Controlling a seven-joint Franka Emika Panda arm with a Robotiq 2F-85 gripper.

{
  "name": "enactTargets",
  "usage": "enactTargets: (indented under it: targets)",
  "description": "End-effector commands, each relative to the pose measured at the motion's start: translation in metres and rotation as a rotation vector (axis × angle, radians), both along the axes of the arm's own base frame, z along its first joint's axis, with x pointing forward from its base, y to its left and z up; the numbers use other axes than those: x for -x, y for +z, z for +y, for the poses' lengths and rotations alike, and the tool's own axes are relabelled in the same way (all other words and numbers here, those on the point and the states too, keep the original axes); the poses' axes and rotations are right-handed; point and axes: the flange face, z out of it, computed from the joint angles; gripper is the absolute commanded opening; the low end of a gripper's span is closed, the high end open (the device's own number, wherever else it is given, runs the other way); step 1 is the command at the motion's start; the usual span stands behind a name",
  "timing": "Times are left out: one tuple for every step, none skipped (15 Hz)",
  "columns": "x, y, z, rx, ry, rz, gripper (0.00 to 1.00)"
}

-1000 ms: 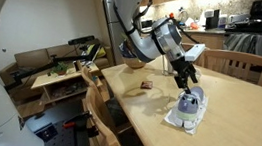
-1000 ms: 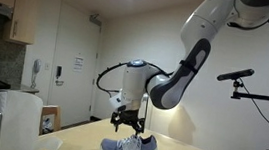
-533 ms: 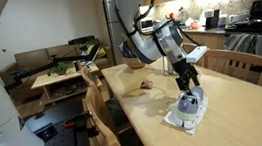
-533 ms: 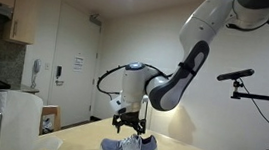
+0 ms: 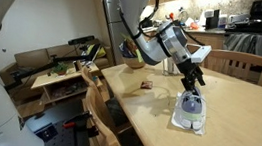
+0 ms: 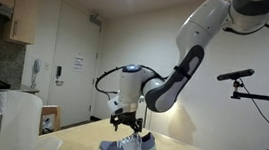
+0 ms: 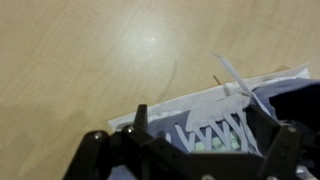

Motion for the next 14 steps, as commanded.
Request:
enactTargets:
  targets:
    - [-0.009,0.001,0.01,0.04,0.016,-0.014,1.0]
    - [-0.009,0.001,0.013,0.041,0.024,-0.013,1.0]
    - [-0.008,0.0,0.016,0.04,0.03,-0.005,1.0]
    - [-0.007,-0.001,0.019,0.047,0.033,0.0,1.0]
    - [-0.005,-0.002,0.022,0.048,0.036,0.012,1.0]
    - [-0.003,-0.003,0.025,0.052,0.038,0.018,1.0]
    - [-0.002,-0.003,0.027,0.055,0.04,0.022,1.0]
    - [-0.002,-0.004,0.029,0.061,0.042,0.025,1.0]
    - [-0.001,-0.005,0.03,0.068,0.043,0.027,1.0]
    - [-0.001,-0.005,0.032,0.073,0.045,0.029,1.0]
    - [-0.001,-0.006,0.033,0.076,0.048,0.026,1.0]
    - [-0.003,-0.006,0.034,0.081,0.054,0.016,1.0]
    - [-0.005,-0.006,0.034,0.089,0.059,0.006,1.0]
    - [-0.008,-0.006,0.034,0.098,0.069,-0.012,1.0]
